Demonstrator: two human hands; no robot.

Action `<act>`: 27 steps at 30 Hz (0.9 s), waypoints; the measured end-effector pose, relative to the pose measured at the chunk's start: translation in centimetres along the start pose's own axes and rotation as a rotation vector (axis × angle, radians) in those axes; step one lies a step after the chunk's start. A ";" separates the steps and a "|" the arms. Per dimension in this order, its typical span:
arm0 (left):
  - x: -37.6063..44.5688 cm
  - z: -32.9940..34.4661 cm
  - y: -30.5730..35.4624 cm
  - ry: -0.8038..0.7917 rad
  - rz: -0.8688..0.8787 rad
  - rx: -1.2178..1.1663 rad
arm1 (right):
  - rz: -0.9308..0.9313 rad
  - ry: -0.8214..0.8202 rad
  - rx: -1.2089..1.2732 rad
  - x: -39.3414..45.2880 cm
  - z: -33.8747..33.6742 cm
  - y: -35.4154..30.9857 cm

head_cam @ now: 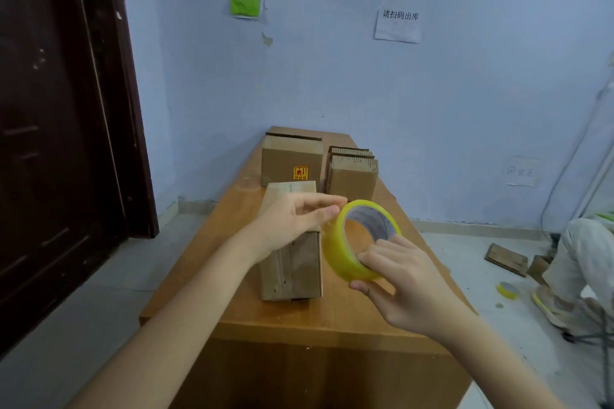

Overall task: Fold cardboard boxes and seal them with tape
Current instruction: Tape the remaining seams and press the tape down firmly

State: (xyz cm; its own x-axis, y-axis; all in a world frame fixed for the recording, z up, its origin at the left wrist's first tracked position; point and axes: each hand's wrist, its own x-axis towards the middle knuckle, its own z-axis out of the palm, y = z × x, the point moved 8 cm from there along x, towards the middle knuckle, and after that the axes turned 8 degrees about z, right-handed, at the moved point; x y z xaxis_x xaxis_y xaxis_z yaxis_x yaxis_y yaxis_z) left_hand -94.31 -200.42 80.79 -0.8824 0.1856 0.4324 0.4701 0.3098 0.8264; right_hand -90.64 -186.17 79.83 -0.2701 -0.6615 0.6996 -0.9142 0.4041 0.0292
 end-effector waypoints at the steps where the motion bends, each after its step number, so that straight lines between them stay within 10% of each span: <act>1: 0.0 -0.1 0.2 0.009 0.008 0.004 | 0.001 -0.003 0.003 0.0 -0.1 0.0; 21: -1.8 -3.2 1.7 0.626 0.146 0.309 | 0.274 0.101 -0.040 2.6 -2.3 -0.9; 27: -2.4 -3.9 1.7 0.523 0.013 0.092 | 0.429 0.111 0.049 2.2 -3.1 1.2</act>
State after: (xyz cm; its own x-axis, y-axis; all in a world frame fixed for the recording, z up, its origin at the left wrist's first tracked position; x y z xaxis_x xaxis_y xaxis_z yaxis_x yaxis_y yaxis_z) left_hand -91.46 -203.98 82.56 -0.7570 -0.2925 0.5843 0.4604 0.3958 0.7946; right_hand -91.45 -185.20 83.62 -0.5964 -0.3675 0.7136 -0.7405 0.5949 -0.3125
